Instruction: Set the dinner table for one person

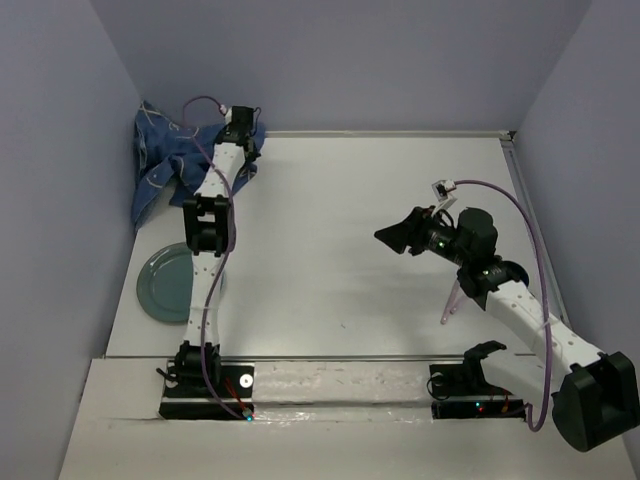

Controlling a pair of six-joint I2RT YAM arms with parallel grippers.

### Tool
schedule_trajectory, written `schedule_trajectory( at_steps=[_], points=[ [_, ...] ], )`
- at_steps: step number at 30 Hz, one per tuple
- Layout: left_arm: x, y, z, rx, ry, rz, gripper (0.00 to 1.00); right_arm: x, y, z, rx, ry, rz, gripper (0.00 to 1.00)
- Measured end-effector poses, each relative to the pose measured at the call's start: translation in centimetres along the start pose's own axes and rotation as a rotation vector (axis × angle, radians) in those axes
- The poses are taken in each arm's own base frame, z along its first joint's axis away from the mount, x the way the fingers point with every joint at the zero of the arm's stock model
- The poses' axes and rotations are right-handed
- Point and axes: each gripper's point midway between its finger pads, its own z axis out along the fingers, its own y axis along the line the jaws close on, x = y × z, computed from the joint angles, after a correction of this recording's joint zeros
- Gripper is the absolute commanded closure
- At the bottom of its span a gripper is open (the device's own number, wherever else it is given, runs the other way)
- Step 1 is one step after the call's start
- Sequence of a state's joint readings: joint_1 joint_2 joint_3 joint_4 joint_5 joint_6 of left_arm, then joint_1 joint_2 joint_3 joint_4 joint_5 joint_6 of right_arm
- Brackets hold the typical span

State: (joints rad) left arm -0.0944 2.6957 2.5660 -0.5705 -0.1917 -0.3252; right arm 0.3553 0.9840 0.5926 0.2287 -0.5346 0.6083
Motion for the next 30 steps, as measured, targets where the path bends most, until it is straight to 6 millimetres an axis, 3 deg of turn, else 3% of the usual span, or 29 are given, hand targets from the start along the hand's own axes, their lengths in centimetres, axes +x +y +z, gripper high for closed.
schedule_trajectory(
  at_steps=[1,4,7,10,11,13,14,17,19,25,27,30],
  points=[
    [0.4,-1.0,-0.3,0.016,0.002,0.025,1.00,-0.3,-0.3,0.1,0.018,-0.010,0.001,0.34],
    [2.8,-7.5,-2.6,0.105,0.001,0.188,1.00,-1.9,-1.6,0.2,0.118,-0.070,0.003,0.32],
    [7.3,-17.7,-7.9,0.277,-0.005,0.362,1.00,-3.2,-3.4,-0.3,0.235,-0.131,-0.009,0.34],
    [11.2,-25.0,-13.9,0.423,-0.018,0.488,1.00,-4.4,-5.4,-2.0,0.382,-0.207,-0.034,0.41],
    [13.0,-27.8,-17.0,0.482,-0.029,0.540,0.90,-4.8,-5.7,-2.5,0.414,-0.228,-0.040,0.43],
    [14.6,-30.3,-20.6,0.544,-0.042,0.588,0.52,-5.4,-7.1,-3.8,0.513,-0.272,-0.048,0.46],
    [15.1,-31.3,-22.5,0.572,-0.049,0.607,0.26,-5.5,-7.7,-4.3,0.554,-0.286,-0.049,0.48],
    [14.3,-31.9,-24.7,0.585,-0.074,0.598,0.14,-5.7,-8.9,-5.6,0.644,-0.312,-0.048,0.52],
    [12.7,-31.1,-24.8,0.553,-0.093,0.573,0.12,-6.0,-9.5,-6.8,0.707,-0.344,-0.049,0.54],
    [6.6,-26.0,-24.1,0.360,-0.159,0.465,0.14,-7.2,-10.4,-8.7,0.804,-0.425,-0.057,0.58],
    [4.5,-24.1,-24.9,0.290,-0.194,0.432,0.16,-6.8,-11.2,-8.5,0.831,-0.404,-0.055,0.58],
    [1.3,-21.7,-28.2,0.224,-0.254,0.385,0.17,-4.9,-13.8,-7.4,0.893,-0.316,-0.040,0.58]
  ],
)
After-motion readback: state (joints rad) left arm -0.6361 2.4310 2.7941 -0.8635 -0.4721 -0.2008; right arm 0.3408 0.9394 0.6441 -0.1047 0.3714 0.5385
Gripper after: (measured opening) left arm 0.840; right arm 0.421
